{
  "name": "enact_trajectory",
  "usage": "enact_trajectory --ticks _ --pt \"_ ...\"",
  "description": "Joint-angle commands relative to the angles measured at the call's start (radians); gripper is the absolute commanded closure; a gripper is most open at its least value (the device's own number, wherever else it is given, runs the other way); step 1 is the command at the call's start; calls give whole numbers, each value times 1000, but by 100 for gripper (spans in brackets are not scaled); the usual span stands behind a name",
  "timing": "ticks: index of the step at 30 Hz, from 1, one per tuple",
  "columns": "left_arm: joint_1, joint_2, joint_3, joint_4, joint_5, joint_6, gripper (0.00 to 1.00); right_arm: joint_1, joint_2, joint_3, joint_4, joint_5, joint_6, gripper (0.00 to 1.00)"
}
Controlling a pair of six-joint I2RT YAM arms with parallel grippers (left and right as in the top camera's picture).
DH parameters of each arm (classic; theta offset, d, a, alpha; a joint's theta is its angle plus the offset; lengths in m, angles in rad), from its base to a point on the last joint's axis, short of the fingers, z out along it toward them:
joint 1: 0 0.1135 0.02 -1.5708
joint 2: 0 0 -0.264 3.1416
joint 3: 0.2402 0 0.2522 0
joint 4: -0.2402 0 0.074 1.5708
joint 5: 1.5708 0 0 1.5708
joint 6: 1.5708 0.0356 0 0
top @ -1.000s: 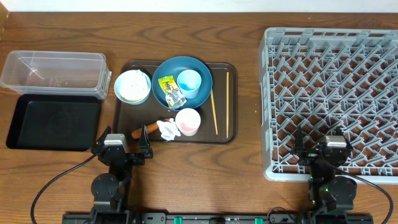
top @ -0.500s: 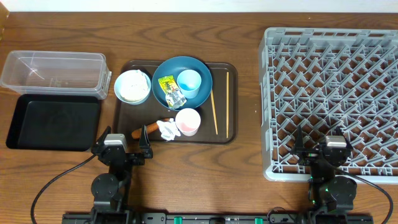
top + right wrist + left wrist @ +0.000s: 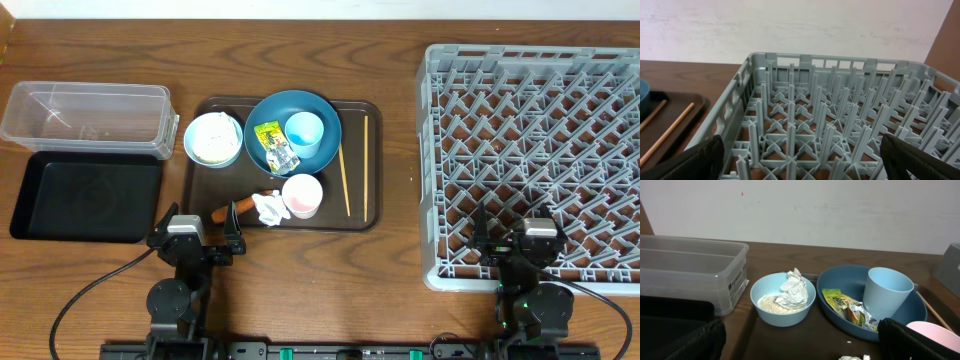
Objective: Sort waste into correct bins and load items into the dishwasher rack
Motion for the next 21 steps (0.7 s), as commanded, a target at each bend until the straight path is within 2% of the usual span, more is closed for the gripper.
enact_trajectory --ticks 1,17,21 --pt "0 -6 -11 -47 -10 -13 1 6 -7 -2 -5 3 -16 1" --pt "0 -6 -11 -46 -9 -14 1 6 -7 -1 -3 -6 -15 1" --pt "0 -5 -9 -48 -9 -138 1 6 -7 2 -5 9 -15 1"
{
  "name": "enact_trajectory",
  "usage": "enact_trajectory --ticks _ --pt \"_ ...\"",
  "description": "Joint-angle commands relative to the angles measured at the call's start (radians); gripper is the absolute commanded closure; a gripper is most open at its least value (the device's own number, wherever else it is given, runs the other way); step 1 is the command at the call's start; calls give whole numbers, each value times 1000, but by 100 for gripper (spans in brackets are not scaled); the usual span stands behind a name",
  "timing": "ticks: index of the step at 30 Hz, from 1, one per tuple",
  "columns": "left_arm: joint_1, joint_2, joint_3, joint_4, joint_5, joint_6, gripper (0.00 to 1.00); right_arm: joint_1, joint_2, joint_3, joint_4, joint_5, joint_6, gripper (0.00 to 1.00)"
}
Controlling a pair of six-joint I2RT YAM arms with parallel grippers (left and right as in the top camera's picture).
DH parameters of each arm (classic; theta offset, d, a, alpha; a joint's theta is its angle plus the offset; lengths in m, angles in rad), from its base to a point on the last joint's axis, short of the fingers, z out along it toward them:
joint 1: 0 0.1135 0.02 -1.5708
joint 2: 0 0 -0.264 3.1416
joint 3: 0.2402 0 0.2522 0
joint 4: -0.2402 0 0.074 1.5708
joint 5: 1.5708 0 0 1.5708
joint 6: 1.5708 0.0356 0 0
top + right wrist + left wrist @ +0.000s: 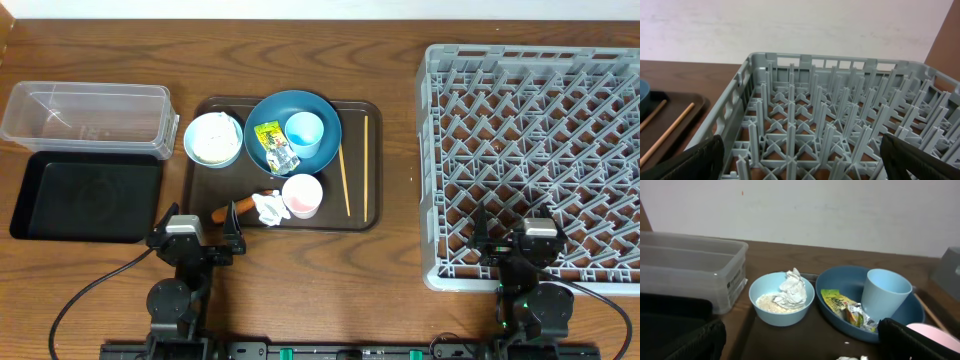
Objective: Sort waste into correct bins and load items into the dishwasher rack
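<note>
A brown tray [205, 215] holds a small blue bowl [213, 138] of oats with a crumpled tissue, a blue plate [262, 112] with a snack wrapper [274, 146] and a light blue cup [304, 133], a pink cup [302, 195], a tissue wad [267, 207], an orange-brown scrap [229, 211] and two chopsticks [344, 180]. The grey dishwasher rack [540, 140] sits on the right. My left gripper [197, 238] stands open just short of the tray's near edge. My right gripper [517, 240] is open over the rack's near edge. Both hold nothing.
A clear plastic bin [88, 118] sits at the far left with a black tray bin [88, 196] in front of it. The wooden table [330, 280] runs between tray and rack. A white wall [790, 25] lies behind.
The left wrist view has shifted slightly, so the bowl, plate and cup sit a little lower and to the left. Nothing was taken hold of; the right arm has not moved.
</note>
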Motion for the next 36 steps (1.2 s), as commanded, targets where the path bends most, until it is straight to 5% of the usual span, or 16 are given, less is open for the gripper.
enact_trajectory --ticks 1,11,19,25,36 --pt "0 -5 -6 -59 -8 -122 1 5 -7 5 -6 21 -15 1" --pt "0 127 138 -238 41 -157 1 5 140 122 -153 119 32 1" --pt "0 394 336 -337 40 -156 1 6 418 285 -111 105 45 1" --pt "0 636 538 -478 93 -156 1 6 638 505 -241 30 40 1" --pt "0 1024 1072 -1047 144 -155 1 6 932 897 -607 -81 45 1"
